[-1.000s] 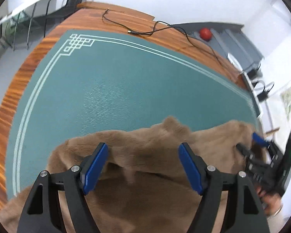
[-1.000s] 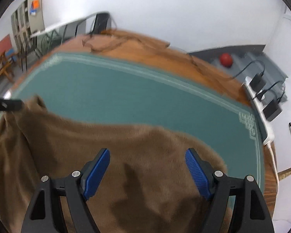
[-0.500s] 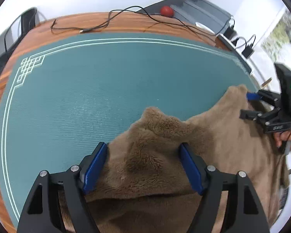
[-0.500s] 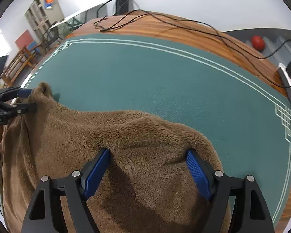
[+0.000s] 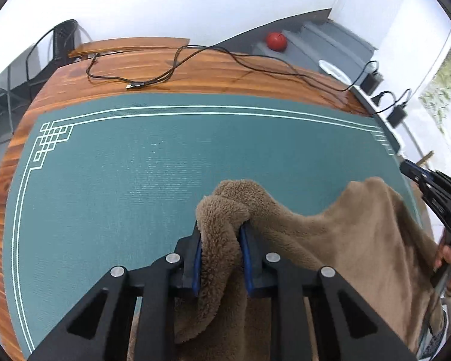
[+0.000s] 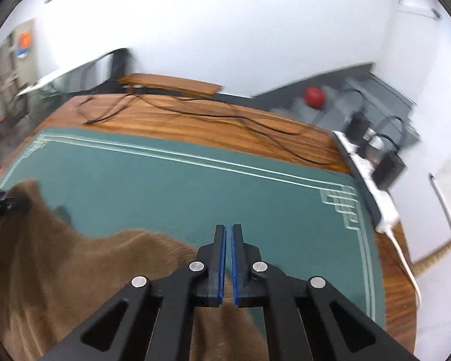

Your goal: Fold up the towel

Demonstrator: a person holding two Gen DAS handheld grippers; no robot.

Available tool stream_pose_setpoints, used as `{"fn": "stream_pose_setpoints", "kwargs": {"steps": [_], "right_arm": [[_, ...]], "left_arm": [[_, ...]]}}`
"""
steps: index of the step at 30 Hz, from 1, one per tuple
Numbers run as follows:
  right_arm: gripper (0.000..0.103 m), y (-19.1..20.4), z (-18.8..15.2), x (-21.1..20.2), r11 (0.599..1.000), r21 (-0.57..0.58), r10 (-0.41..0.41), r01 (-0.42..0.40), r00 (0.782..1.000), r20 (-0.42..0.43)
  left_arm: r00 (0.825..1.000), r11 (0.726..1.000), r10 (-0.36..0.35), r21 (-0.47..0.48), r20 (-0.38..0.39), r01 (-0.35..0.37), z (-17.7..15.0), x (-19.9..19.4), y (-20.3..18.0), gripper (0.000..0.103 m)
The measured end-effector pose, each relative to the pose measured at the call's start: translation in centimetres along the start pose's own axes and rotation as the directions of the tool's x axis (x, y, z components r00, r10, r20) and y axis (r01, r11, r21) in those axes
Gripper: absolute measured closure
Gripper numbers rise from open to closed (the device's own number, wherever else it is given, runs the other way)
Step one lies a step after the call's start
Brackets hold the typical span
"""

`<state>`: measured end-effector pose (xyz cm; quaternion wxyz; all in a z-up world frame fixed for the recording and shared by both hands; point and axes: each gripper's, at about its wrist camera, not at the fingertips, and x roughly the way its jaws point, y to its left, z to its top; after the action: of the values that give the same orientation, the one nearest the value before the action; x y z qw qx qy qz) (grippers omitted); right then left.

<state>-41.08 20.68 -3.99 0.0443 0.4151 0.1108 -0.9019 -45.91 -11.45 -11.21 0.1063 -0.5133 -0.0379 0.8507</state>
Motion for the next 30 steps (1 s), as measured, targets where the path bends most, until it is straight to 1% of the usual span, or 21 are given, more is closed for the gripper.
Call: {"fn": "stream_pose_setpoints", "kwargs": {"steps": [2, 3, 4, 6, 7, 8, 9, 11, 12, 14, 16, 17, 18, 19, 20, 21, 22, 23, 25, 27, 30], "right_arm": [[0.098, 0.8, -0.3, 0.0, 0.998, -0.039, 0.044, -0.045, 0.999, -0.017], [0.097, 1.3, -0.4, -0.1, 0.996, -0.063, 0.058, -0.060, 0.998, -0.030], [0.087, 1.9, -0.7, 0.2, 0.993, -0.092, 0.070, -0.075, 0.996, -0.052], [0.040, 2.6, -1.5, 0.3, 0.988, -0.121, 0.086, -0.096, 0.993, -0.081], [0.007, 2.4, -1.9, 0.2, 0.987, -0.124, 0.093, -0.102, 0.993, -0.076], [0.002, 2.1, -2.4, 0.0, 0.987, -0.128, 0.092, -0.100, 0.994, -0.065], [0.002, 1.8, -2.9, -0.1, 0.986, -0.134, 0.089, -0.095, 0.995, -0.053], [0.002, 0.7, -3.4, 0.4, 0.987, -0.117, 0.104, -0.113, 0.992, -0.075], [0.002, 0.0, -3.6, 0.9, 0.985, -0.095, 0.134, -0.143, 0.986, -0.096], [0.002, -1.2, -3.8, 2.4, 0.976, -0.035, 0.209, -0.216, 0.967, -0.144], [0.002, -1.5, -4.3, 3.9, 0.959, 0.024, 0.283, -0.284, 0.940, -0.193], [0.007, -1.3, -4.6, 4.5, 0.952, 0.035, 0.304, -0.303, 0.929, -0.211], [0.009, -0.8, -4.9, 4.7, 0.952, 0.021, 0.303, -0.306, 0.927, -0.221], [0.026, -0.1, -5.1, 4.4, 0.956, -0.024, 0.280, -0.292, 0.937, -0.211], [0.049, 0.5, -5.3, 3.9, 0.954, -0.052, 0.281, -0.297, 0.938, -0.203], [0.062, 1.0, -5.5, 3.3, 0.948, -0.068, 0.293, -0.312, 0.935, -0.201], [0.079, 1.2, -5.5, 2.6, 0.955, -0.089, 0.264, -0.284, 0.947, -0.185], [0.082, 1.3, -5.6, 1.9, 0.965, -0.111, 0.218, -0.238, 0.962, -0.163], [0.084, 1.1, -5.6, 0.7, 0.981, -0.130, 0.130, -0.144, 0.985, -0.116], [0.084, 0.1, -5.2, 0.0, 0.993, -0.107, 0.045, -0.052, 0.996, -0.072], [0.084, -1.4, -5.3, 0.5, 0.999, -0.043, 0.017, -0.022, 0.994, -0.109]], "left_arm": [[0.998, 0.999, 0.039, 0.002, -0.044, -0.039, 0.0, 1.7, -0.1, 0.078], [0.998, 0.999, 0.043, 0.000, -0.047, -0.043, -0.2, 2.0, 0.1, 0.075], [0.998, 0.999, 0.047, -0.003, -0.049, -0.047, -0.4, 2.3, 0.3, 0.071], [0.998, 0.999, 0.031, -0.030, -0.048, -0.032, -0.6, 1.4, 0.8, 0.070], [0.999, 0.999, 0.026, -0.029, -0.041, -0.027, -0.8, 0.8, 0.9, 0.070], [0.999, 0.999, 0.022, -0.027, -0.034, -0.023, -1.0, 0.1, 0.9, 0.068], [0.999, 0.999, 0.035, -0.013, -0.022, -0.036, -1.3, -0.7, 0.9, 0.067], [0.997, 0.997, 0.077, 0.009, -0.005, -0.077, -1.8, -1.9, 1.2, 0.055], [0.996, 0.996, 0.086, 0.010, 0.006, -0.086, -2.2, -2.6, 1.6, 0.052], [0.996, 0.996, 0.087, -0.014, 0.006, -0.087, -3.0, -3.3, 2.5, 0.044], [0.996, 0.995, 0.094, -0.043, -0.009, -0.094, -3.8, -3.4, 3.7, 0.042], [0.995, 0.994, 0.099, -0.054, -0.020, -0.100, -4.1, -3.3, 4.2, 0.041], [0.994, 0.992, 0.106, -0.062, -0.032, -0.108, -4.5, -3.1, 4.6, 0.041], [0.993, 0.991, 0.114, -0.069, -0.044, -0.116, -4.8, -2.8, 5.0, 0.041], [0.992, 0.990, 0.117, -0.075, -0.048, -0.120, -5.0, -2.6, 5.4, 0.040], [0.992, 0.989, 0.120, -0.080, -0.045, -0.124, -5.1, -2.4, 5.5, 0.040], [0.991, 0.988, 0.125, -0.085, -0.043, -0.128, -5.1, -2.3, 5.4, 0.038], [0.991, 0.987, 0.129, -0.090, -0.042, -0.132, -5.0, -2.2, 5.4, 0.037], [0.992, 0.988, 0.121, -0.094, -0.040, -0.124, -4.8, -2.0, 4.9, 0.037], [0.992, 0.990, 0.120, -0.073, -0.035, -0.123, -4.6, -2.2, 4.1, 0.037], [0.991, 0.990, 0.132, -0.051, -0.032, -0.133, -4.9, -3.2, 3.7, 0.037]]}}
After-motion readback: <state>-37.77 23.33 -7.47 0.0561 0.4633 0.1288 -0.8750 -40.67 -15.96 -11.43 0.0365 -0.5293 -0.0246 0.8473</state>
